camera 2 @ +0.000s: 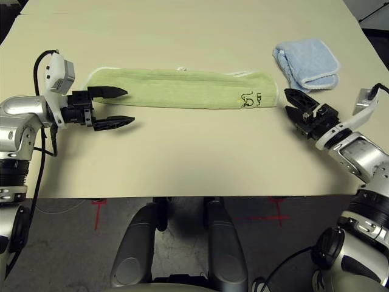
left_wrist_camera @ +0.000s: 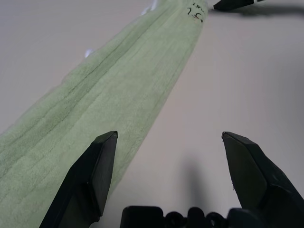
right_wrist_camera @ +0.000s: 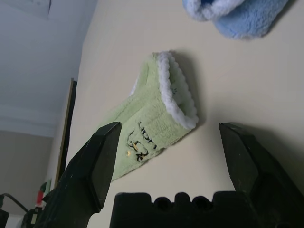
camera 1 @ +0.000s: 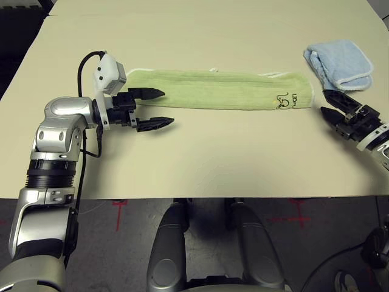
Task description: Fold the towel and set it aside.
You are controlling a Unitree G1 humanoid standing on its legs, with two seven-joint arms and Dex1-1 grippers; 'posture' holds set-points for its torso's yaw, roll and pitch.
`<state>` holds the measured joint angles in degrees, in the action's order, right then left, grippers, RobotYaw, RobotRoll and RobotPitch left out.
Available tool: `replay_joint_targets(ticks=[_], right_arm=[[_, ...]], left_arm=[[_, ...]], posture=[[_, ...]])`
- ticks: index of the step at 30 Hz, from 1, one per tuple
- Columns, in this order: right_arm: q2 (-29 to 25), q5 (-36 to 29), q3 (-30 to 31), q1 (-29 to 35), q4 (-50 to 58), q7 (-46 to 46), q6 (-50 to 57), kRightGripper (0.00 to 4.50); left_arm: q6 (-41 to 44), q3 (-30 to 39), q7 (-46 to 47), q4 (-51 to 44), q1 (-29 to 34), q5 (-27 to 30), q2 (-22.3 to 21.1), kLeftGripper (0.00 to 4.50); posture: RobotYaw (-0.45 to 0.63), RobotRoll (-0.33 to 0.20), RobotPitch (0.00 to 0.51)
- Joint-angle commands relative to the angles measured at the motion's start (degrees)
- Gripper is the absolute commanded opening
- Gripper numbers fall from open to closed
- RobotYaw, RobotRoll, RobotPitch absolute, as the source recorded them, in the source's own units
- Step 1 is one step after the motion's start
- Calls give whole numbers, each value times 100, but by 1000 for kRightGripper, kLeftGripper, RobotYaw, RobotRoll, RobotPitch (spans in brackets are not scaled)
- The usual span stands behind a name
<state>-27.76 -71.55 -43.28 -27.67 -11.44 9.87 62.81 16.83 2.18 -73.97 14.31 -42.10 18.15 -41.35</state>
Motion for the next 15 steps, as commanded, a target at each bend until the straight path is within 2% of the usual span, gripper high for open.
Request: replay_joint_targets(ticks=[1, 15], right_arm=[[142, -98, 46, 164, 102, -146, -52, 4500], [421, -43, 447, -159, -208, -101, -451, 4500]], left_arm=[[29, -26, -42, -151, 86, 90, -52, 4470], [259, 27, 68, -538, 381, 230, -206, 4470]], posture=[[-3, 0, 333], [18, 0, 339]])
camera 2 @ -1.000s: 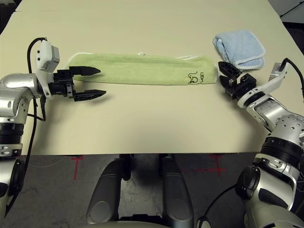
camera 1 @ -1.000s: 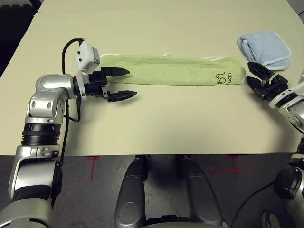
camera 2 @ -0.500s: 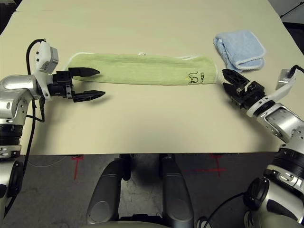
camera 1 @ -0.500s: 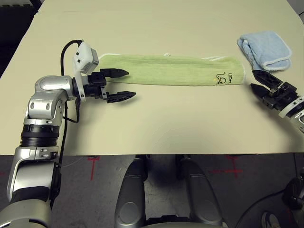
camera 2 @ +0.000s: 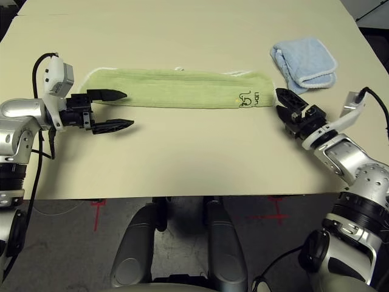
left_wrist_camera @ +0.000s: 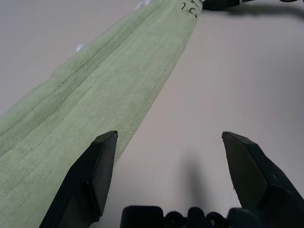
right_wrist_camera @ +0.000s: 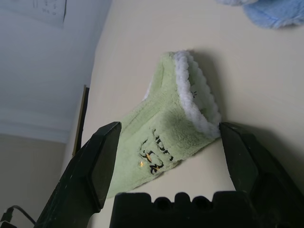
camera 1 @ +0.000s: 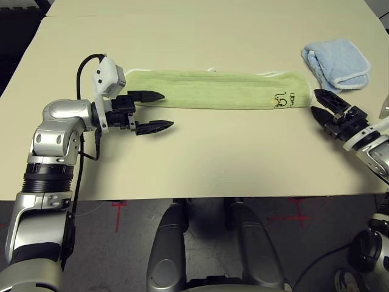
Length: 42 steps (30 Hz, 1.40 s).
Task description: Fold the towel and set it aside.
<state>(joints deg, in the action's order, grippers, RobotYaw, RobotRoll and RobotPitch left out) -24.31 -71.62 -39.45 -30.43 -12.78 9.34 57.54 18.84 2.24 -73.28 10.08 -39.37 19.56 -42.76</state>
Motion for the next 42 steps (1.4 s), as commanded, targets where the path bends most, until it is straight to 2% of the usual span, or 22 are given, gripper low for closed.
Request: replay_joint_targets(ticks=[1, 10, 18, 22, 28, 42], right_arm=[[90, -66, 72, 116, -59, -68, 81, 4500], [326, -648, -73, 336, 230, -768, 46, 4500], [29, -1928, -190, 1015, 995, -1617, 231, 4500], [6, -2251, -41, 1172, 1162, -1882, 46, 4500], [157, -2196, 333, 935, 1112, -2010, -368, 4500], [167, -897, 770, 81, -93, -1099, -1109, 4500]], left_arm=[[60, 15, 0, -104, 93, 89, -69, 4470], [21, -10, -7, -25, 36, 93, -103, 4470], [-23, -11, -3, 25, 46, 97, -88, 4470], [-43, -47, 25, 46, 17, 92, -23, 4470], [-20, -52, 15, 32, -14, 95, -25, 4470], [-61, 9, 67, -33, 28, 114, -53, 4470]], posture=[[18, 0, 339], [17, 0, 340], [8, 0, 346], [-3, 0, 344], [6, 0, 340], [19, 0, 340]])
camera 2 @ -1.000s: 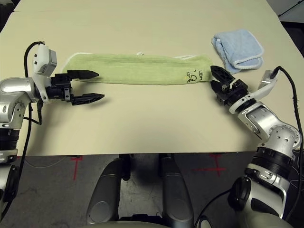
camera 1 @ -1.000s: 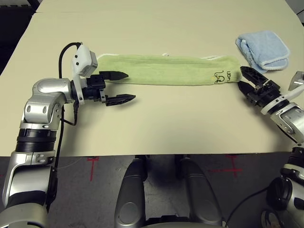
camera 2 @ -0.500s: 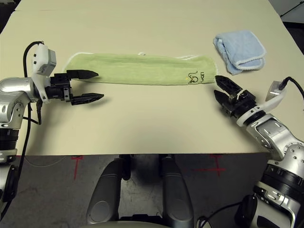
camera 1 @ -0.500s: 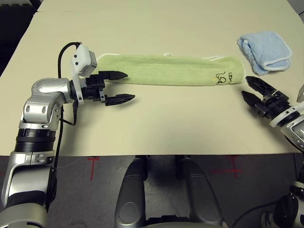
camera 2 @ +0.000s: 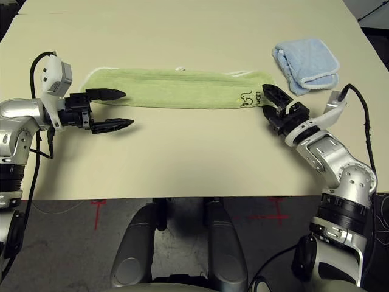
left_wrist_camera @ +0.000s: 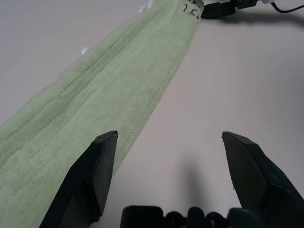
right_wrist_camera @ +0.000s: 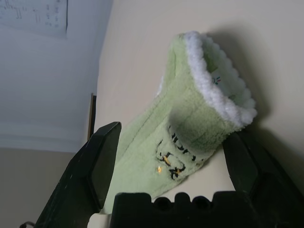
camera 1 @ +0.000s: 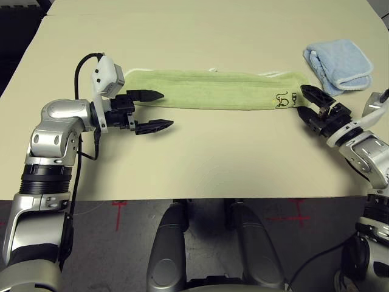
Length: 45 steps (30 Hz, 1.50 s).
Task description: Fold the towel and set it aside.
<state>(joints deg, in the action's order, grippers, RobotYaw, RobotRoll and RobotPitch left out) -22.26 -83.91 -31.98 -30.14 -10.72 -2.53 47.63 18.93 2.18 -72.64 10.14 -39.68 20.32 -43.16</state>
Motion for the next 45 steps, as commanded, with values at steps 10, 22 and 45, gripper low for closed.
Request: replay_joint_targets(ticks=[10, 22, 45], right_arm=[[10, 791, -102, 8, -522, 422, -161, 3197], [41, 621, -248, 193, -225, 311, -41, 13], [-740, 704, 331, -170, 589, 1098, 660, 13]], left_arm=[[-313, 22, 92, -1, 51, 49, 63, 4500], [-293, -32, 50, 40, 16, 50, 74, 4500], [-334, -62, 54, 206, -76, -7, 142, 4500]], posture=[[24, 0, 338], [9, 0, 329], [-1, 0, 326]])
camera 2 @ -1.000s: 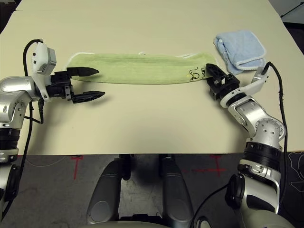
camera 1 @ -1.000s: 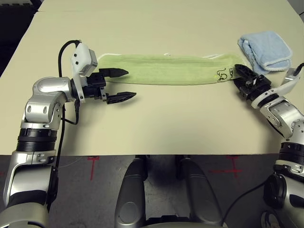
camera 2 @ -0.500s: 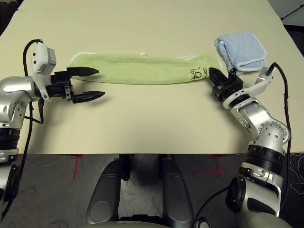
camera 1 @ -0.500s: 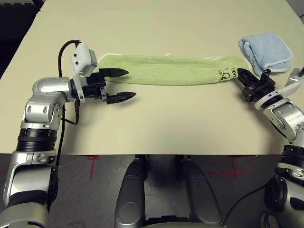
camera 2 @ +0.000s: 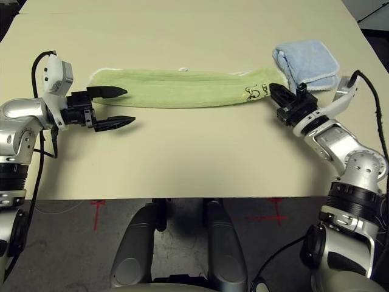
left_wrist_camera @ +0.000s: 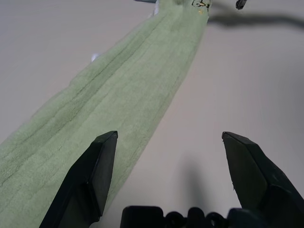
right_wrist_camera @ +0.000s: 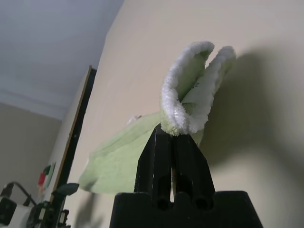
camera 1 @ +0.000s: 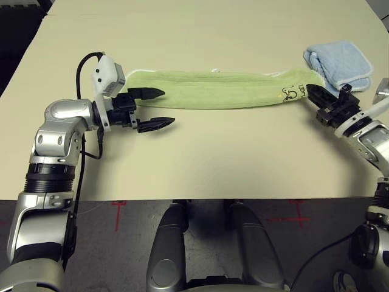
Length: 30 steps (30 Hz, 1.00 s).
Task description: Fold the towel and set it aside.
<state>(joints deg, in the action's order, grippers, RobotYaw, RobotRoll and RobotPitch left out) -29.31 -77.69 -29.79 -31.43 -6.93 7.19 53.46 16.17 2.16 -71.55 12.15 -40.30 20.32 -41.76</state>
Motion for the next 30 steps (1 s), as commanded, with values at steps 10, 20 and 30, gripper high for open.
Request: replay_joint_targets(ticks=[10, 20, 30], right_arm=[[-346, 998, 934, -433, 445, 1075, 48, 13], [-315, 1787, 1665, -837, 435, 1635, 271, 13], [-258, 2965, 2721, -1324, 497, 2268, 93, 13]], left_arm=[[-85, -87, -59, 59, -41, -34, 12, 4500], [-51, -64, -48, 12, -31, -19, -15, 4500], [-53, -48, -25, 35, -57, -29, -31, 4500]], posture=[[4, 0, 326], [22, 0, 328], [33, 0, 326]])
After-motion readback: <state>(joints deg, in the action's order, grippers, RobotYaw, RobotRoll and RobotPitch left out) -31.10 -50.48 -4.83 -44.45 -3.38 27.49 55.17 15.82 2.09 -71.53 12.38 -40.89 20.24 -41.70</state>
